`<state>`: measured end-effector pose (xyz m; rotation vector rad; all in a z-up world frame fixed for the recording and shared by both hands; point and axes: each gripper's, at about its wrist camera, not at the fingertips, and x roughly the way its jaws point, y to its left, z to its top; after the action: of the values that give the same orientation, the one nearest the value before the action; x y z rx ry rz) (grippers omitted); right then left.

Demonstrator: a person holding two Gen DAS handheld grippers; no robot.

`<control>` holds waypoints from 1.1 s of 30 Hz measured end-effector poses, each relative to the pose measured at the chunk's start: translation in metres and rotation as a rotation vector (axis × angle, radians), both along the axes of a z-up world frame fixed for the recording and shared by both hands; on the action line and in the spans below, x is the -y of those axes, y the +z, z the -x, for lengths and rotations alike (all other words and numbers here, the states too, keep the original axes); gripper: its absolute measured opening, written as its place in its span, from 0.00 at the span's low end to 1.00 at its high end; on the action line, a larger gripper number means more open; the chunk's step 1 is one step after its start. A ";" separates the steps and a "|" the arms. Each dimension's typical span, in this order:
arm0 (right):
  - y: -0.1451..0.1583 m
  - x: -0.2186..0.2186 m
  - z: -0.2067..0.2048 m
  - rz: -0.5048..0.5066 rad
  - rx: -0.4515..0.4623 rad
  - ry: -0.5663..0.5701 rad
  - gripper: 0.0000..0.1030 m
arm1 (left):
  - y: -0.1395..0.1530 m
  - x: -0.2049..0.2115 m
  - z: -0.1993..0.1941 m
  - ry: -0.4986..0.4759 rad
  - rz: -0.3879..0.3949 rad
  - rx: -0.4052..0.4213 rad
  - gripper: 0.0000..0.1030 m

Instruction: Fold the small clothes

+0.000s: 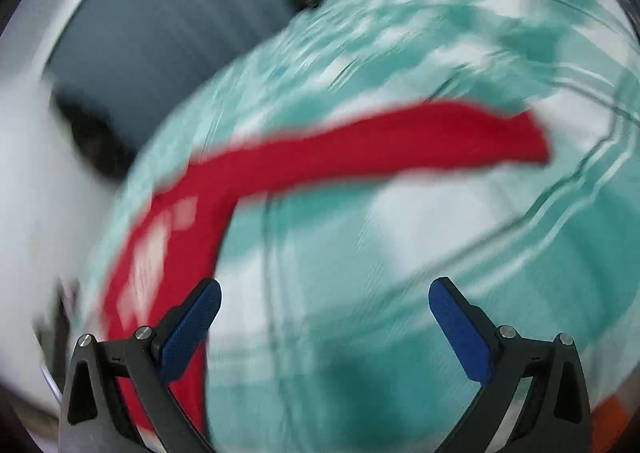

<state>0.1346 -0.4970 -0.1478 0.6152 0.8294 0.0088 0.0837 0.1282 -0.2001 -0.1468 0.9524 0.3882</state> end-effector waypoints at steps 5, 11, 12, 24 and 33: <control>-0.051 0.095 -0.036 -0.408 -0.092 -0.251 0.78 | 0.000 0.000 0.000 0.000 -0.001 0.001 0.99; -0.064 0.122 -0.064 -0.420 -0.071 -0.422 0.43 | -0.002 0.001 -0.001 0.003 -0.011 0.002 0.99; -0.063 0.123 -0.070 -0.370 -0.092 -0.430 0.26 | -0.002 0.001 -0.001 0.003 -0.011 0.002 1.00; 0.133 -0.018 -0.189 0.059 0.149 0.121 0.06 | -0.002 0.001 -0.002 0.005 -0.004 0.000 1.00; 0.172 -0.283 -0.223 0.020 0.204 0.697 0.17 | -0.001 0.000 -0.001 -0.002 -0.001 -0.002 1.00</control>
<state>0.3577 -0.2140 0.0240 0.2752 0.8078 0.6853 0.0846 0.1281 -0.2013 -0.1449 0.9538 0.3870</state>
